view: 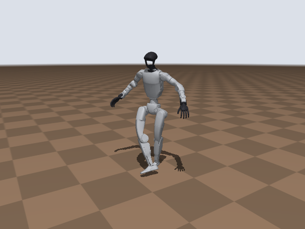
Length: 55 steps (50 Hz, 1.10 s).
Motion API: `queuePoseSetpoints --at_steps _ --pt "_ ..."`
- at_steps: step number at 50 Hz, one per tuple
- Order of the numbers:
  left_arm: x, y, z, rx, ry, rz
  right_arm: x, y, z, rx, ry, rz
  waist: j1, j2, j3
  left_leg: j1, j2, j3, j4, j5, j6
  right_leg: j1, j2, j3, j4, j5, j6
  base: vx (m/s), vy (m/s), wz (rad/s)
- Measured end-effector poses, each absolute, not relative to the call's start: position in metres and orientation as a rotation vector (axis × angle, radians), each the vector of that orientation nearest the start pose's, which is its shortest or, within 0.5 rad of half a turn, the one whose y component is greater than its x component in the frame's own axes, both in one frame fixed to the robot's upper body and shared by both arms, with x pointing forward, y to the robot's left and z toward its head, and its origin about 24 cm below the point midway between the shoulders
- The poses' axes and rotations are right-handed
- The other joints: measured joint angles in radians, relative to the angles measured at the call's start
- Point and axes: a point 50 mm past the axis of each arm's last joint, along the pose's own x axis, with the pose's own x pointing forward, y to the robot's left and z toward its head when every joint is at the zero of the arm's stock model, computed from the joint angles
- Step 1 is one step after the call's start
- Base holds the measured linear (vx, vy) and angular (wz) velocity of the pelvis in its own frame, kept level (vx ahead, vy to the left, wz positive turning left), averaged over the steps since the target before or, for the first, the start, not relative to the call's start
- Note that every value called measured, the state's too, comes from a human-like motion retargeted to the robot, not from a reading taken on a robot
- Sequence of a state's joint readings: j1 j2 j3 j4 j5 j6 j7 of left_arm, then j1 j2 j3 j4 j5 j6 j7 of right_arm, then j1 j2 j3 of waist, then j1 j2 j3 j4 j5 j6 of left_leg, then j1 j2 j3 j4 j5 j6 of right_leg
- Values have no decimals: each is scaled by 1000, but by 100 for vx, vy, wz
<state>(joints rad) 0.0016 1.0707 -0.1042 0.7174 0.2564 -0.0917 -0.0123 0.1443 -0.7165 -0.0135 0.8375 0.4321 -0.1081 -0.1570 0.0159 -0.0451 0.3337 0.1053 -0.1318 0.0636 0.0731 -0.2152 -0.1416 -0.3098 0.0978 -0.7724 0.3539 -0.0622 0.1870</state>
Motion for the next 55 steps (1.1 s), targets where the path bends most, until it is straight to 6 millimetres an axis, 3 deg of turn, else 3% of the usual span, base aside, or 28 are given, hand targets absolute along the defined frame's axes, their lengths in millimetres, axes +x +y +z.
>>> queuePoseSetpoints --at_steps 3,7,10,12,15,17,19,22,24,26,30,34,37,40,43,45,47,51,53,55 --pt "239 397 82 1418 502 -23 92 -408 -52 -284 782 -754 -143 1 1 30 -88 -159 -12 27 -51 33 70 27 -100 24 9 34 63 273" --pt "287 348 120 1537 220 -139 41 -413 -67 -180 890 -932 -377 27 -20 84 -201 -403 -26 61 -120 43 112 201 -204 56 10 53 68 304" --pt "312 309 140 1550 32 -192 1 -415 -71 -27 927 -1085 -574 110 -34 168 -253 -604 -60 88 -120 65 114 346 -285 -61 -12 75 81 317" --pt "323 280 149 1583 -95 -253 -25 -421 -67 22 929 -1215 -681 203 -26 225 -250 -692 -96 122 -120 86 104 327 -326 -118 -47 81 84 254" --pt "329 239 154 1517 -275 -317 -50 -421 -67 4 1016 -1332 -760 348 -1 246 -209 -617 -129 128 -120 98 65 273 -339 -118 -87 67 68 145" --pt "327 223 151 1395 -324 -323 -50 -418 -71 -7 1064 -1388 -756 409 -9 193 -160 -375 -83 64 -120 87 7 272 -317 -122 -69 53 12 90" --pt "319 219 140 1293 -303 -328 -45 -407 -81 -15 1110 -1402 -726 416 -45 166 -78 -78 -7 -22 -95 113 -40 281 -318 -136 -40 65 -21 49" --pt "303 228 119 1251 -188 -366 -32 -388 -96 5 1131 -1324 -635 343 -99 222 -11 284 71 -76 54 209 -139 325 -321 -164 31 76 6 -39" --pt "287 246 99 1262 -59 -391 -23 -376 -104 22 1139 -1207 -554 266 -148 189 -3 340 172 -107 137 254 -223 372 -313 -189 62 72 15 -97" --pt "268 271 76 1238 93 -370 -14 -374 -106 -26 1148 -1071 -471 209 -204 58 27 313 333 -143 171 264 -283 433 -313 -202 64 66 16 -131" --pt "216 332 31 1182 387 -180 15 -395 -85 -282 1062 -937 -295 148 -272 -220 137 180 509 -158 149 249 -329 586 -306 -222 36 63 24 -184" --pt "148 385 -2 1149 692 16 59 -414 -52 -436 845 -911 -123 82 -270 -353 252 -1 440 -113 117 259 -365 742 -283 -249 17 60 39 -227" --pt "101 410 -15 1090 879 120 98 -421 -28 -498 704 -860 4 44 -234 -383 347 -122 327 -71 57 281 -387 853 -276 -266 3 54 53 -242" --pt "67 425 -21 1031 1007 193 138 -422 -11 -545 609 -824 123 20 -182 -378 455 -175 191 -1 -14 305 -411 947 -273 -280 0 47 65 -221" --pt "61 437 -16 1037 1054 215 167 -409 -7 -513 534 -825 239 -8 -137 -365 508 -191 96 43 -60 324 -462 1001 -278 -268 14 40 79 -175" --pt "65 440 -11 1048 1042 224 178 -395 -10 -448 486 -810 306 -21 -117 -363 494 -211 97 91 -72 325 -504 1018 -271 -224 23 34 93 -138" --pt "73 437 -10 1026 1007 239 188 -376 -15 -367 446 -767 347 -19 -93 -370 454 -191 196 60 -25 309 -549 1034 -229 -140 28 29 109 -112" --pt "95 420 -19 944 962 208 212 -331 -20 -285 395 -591 369 51 19 -308 402 -65 486 -218 167 205 -591 1003 71 63 23 21 128 -111" --pt "114 414 -18 958 939 168 224 -307 -23 -315 390 -482 357 94 92 -277 376 -27 630 -310 217 96 -619 881 313 43 -27 7 127 -92" --pt "144 411 -8 1020 886 130 233 -291 -24 -376 391 -399 328 118 148 -288 348 17 769 -365 221 -13 -649 744 514 -96 -77 0 118 -41"
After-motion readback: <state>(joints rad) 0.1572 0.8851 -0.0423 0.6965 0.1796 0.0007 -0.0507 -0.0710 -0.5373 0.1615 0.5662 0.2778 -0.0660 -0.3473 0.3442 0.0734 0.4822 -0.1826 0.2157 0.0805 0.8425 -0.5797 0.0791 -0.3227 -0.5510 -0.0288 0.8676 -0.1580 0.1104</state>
